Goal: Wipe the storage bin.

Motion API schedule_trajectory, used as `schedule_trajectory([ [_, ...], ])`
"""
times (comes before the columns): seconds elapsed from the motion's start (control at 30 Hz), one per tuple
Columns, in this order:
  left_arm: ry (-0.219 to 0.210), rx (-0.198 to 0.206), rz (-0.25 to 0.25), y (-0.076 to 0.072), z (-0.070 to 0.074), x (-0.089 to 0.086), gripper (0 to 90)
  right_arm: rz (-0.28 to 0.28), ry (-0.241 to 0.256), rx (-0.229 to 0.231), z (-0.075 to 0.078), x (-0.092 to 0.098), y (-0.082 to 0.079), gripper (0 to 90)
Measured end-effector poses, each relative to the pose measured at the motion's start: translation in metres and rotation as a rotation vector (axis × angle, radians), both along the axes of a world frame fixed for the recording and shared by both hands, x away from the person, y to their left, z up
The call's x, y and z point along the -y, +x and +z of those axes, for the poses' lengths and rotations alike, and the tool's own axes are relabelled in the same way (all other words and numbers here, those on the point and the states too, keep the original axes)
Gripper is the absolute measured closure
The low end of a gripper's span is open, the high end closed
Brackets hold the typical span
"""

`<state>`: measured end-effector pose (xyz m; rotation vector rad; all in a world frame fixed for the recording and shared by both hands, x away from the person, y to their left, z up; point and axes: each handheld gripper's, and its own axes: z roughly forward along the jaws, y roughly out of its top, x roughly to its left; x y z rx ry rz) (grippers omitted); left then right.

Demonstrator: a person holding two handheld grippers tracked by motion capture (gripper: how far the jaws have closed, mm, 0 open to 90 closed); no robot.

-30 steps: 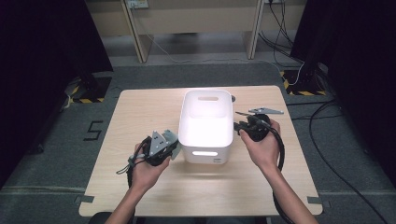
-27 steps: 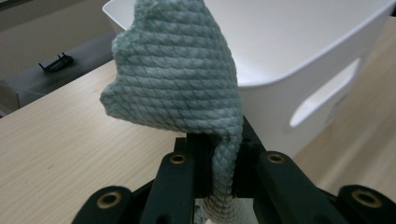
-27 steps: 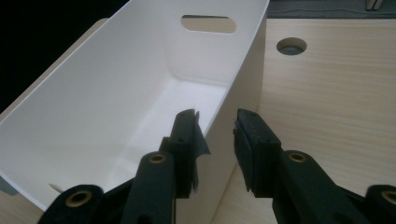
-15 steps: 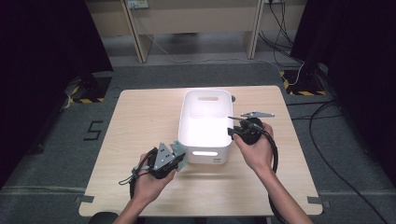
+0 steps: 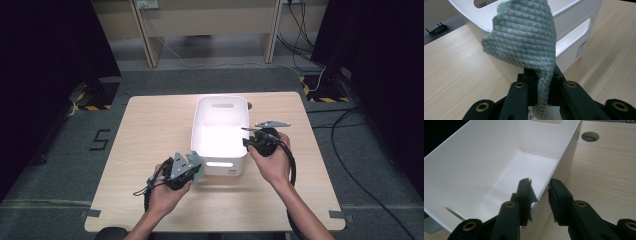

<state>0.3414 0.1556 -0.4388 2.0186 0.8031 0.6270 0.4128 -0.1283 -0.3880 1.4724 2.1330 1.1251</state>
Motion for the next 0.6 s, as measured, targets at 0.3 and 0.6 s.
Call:
schedule_trajectory([
  [0.3,-0.004,-0.011,0.005,0.0024,-0.0028,0.0020,80.8,0.004,-0.007,0.010,-0.0006,-0.0016,0.0017,71.6],
  [0.6,0.001,-0.021,0.010,0.0036,-0.0096,0.0050,80.8,0.008,-0.007,0.012,-0.0008,-0.0014,0.0019,71.6],
])
